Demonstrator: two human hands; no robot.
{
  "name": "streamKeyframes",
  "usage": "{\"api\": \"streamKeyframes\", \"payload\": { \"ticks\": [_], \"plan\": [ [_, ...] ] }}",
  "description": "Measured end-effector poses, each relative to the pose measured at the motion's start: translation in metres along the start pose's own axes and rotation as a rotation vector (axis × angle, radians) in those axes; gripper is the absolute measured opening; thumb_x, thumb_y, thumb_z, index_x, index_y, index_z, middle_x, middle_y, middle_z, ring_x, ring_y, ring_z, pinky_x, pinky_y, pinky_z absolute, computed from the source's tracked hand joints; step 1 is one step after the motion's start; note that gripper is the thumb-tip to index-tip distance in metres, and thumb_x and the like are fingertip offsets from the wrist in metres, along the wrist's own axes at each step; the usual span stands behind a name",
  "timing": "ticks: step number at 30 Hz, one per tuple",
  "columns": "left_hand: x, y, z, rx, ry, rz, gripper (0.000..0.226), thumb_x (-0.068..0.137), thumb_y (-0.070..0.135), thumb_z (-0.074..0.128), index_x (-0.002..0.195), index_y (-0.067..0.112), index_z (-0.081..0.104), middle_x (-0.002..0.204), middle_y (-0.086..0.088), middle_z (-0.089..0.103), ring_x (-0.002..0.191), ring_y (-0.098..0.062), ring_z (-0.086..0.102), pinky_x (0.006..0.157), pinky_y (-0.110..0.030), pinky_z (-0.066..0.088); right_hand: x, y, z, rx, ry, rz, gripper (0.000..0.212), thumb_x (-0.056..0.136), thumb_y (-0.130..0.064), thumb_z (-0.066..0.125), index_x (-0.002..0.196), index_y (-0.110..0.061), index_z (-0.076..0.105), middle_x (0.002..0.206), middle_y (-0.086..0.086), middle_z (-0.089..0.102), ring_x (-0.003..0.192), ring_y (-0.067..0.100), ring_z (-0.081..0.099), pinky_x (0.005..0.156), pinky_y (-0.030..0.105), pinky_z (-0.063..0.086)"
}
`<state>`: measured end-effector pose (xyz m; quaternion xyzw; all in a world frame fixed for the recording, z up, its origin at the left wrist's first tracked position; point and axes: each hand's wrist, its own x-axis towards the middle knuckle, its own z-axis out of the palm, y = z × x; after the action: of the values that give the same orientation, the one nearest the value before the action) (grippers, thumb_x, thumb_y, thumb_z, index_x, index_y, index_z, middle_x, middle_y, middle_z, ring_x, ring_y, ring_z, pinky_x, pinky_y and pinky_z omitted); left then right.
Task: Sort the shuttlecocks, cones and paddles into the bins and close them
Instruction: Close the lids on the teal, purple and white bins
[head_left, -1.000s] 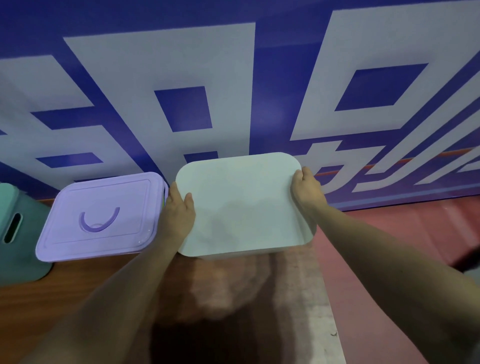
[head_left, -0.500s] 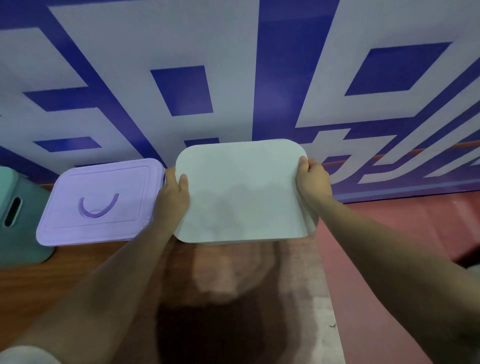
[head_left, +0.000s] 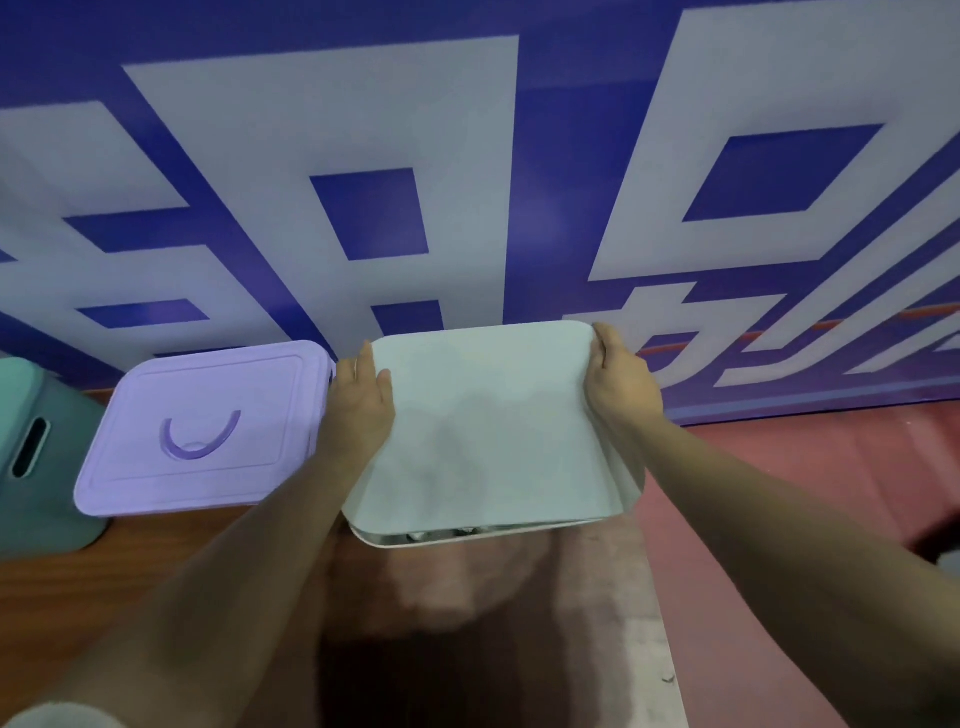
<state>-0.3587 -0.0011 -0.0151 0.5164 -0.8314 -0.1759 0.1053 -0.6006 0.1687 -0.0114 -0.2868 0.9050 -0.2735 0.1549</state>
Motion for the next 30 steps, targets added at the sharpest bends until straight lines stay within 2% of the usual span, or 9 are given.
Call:
{"api": "streamKeyframes", "payload": {
  "ticks": [3, 5, 8, 12, 18, 21, 24, 28, 30],
  "plan": [
    [-0.003, -0.001, 0.005, 0.084, 0.098, 0.091, 0.045, 0.102, 0.021, 0.042, 0.143, 0.002, 0.039, 0.128, -0.022, 0.057, 0.115, -0.037, 0.055, 0.101, -0.040, 0.043, -0.002, 0.003, 0.007, -0.009, 0.032, 0.010, 0.033, 0.104, -0.034, 0.020, 0.132, -0.030, 0.037, 0.089, 0.007, 0.062, 0.077, 0.031, 0.055, 0.065, 0.037, 0.041],
    [-0.005, -0.004, 0.004, 0.060, 0.125, 0.105, 0.043, 0.102, 0.020, 0.044, 0.141, 0.003, 0.042, 0.125, -0.021, 0.058, 0.112, -0.035, 0.056, 0.100, -0.039, 0.044, -0.002, 0.003, 0.010, -0.024, 0.048, -0.006, 0.032, 0.104, -0.032, 0.021, 0.131, -0.029, 0.037, 0.086, 0.006, 0.059, 0.075, 0.031, 0.053, 0.064, 0.036, 0.038],
    [-0.003, -0.004, 0.001, -0.004, 0.096, 0.067, 0.044, 0.102, 0.024, 0.041, 0.144, 0.009, 0.039, 0.133, -0.015, 0.054, 0.119, -0.030, 0.053, 0.104, -0.035, 0.041, 0.000, 0.003, 0.008, 0.011, 0.031, 0.006, 0.033, 0.104, -0.033, 0.021, 0.133, -0.030, 0.037, 0.089, 0.006, 0.060, 0.076, 0.029, 0.053, 0.066, 0.035, 0.037],
    [-0.002, -0.003, 0.002, -0.030, 0.063, -0.003, 0.046, 0.103, 0.029, 0.039, 0.145, 0.012, 0.035, 0.140, -0.013, 0.048, 0.125, -0.029, 0.049, 0.106, -0.035, 0.039, -0.001, 0.002, 0.007, 0.022, 0.018, 0.006, 0.030, 0.104, -0.034, 0.020, 0.129, -0.029, 0.037, 0.091, 0.008, 0.062, 0.078, 0.030, 0.057, 0.065, 0.036, 0.040],
    [-0.022, -0.017, 0.004, 0.039, 0.034, -0.023, 0.055, 0.101, 0.040, 0.032, 0.147, 0.011, 0.029, 0.140, -0.017, 0.048, 0.120, -0.035, 0.053, 0.101, -0.045, 0.048, -0.001, 0.002, 0.011, -0.045, 0.008, -0.015, 0.032, 0.104, -0.032, 0.021, 0.131, -0.025, 0.037, 0.100, 0.011, 0.062, 0.079, 0.029, 0.050, 0.067, 0.036, 0.038],
    [-0.040, -0.016, 0.003, 0.097, 0.074, -0.065, 0.057, 0.101, 0.040, 0.033, 0.148, 0.008, 0.027, 0.142, -0.015, 0.047, 0.122, -0.034, 0.053, 0.098, -0.042, 0.048, -0.003, 0.001, 0.009, -0.007, 0.008, -0.004, 0.036, 0.104, -0.033, 0.024, 0.136, -0.022, 0.036, 0.101, 0.011, 0.062, 0.081, 0.029, 0.051, 0.069, 0.037, 0.040],
    [-0.050, -0.021, 0.003, 0.073, 0.067, -0.060, 0.063, 0.099, 0.051, 0.020, 0.149, 0.013, 0.020, 0.140, -0.014, 0.047, 0.119, -0.034, 0.055, 0.094, -0.045, 0.053, -0.013, 0.005, 0.005, 0.016, -0.069, -0.027, 0.040, 0.101, -0.033, 0.027, 0.140, -0.022, 0.032, 0.104, 0.008, 0.061, 0.090, 0.031, 0.058, 0.073, 0.039, 0.044],
    [-0.048, -0.020, 0.005, 0.078, 0.079, -0.064, 0.058, 0.102, 0.043, 0.030, 0.150, 0.011, 0.025, 0.146, -0.011, 0.044, 0.125, -0.032, 0.051, 0.097, -0.040, 0.049, -0.029, 0.011, 0.007, 0.052, -0.105, -0.079, 0.043, 0.103, -0.040, 0.022, 0.144, -0.028, 0.024, 0.119, 0.005, 0.061, 0.102, 0.030, 0.060, 0.083, 0.047, 0.051],
    [-0.049, -0.018, 0.006, 0.087, 0.091, -0.043, 0.057, 0.102, 0.041, 0.031, 0.150, 0.009, 0.027, 0.146, -0.012, 0.044, 0.125, -0.032, 0.051, 0.097, -0.038, 0.049, -0.030, 0.012, 0.009, 0.021, -0.046, -0.084, 0.044, 0.104, -0.037, 0.022, 0.146, -0.024, 0.024, 0.121, 0.006, 0.060, 0.102, 0.031, 0.060, 0.080, 0.044, 0.050]
  ]
}}
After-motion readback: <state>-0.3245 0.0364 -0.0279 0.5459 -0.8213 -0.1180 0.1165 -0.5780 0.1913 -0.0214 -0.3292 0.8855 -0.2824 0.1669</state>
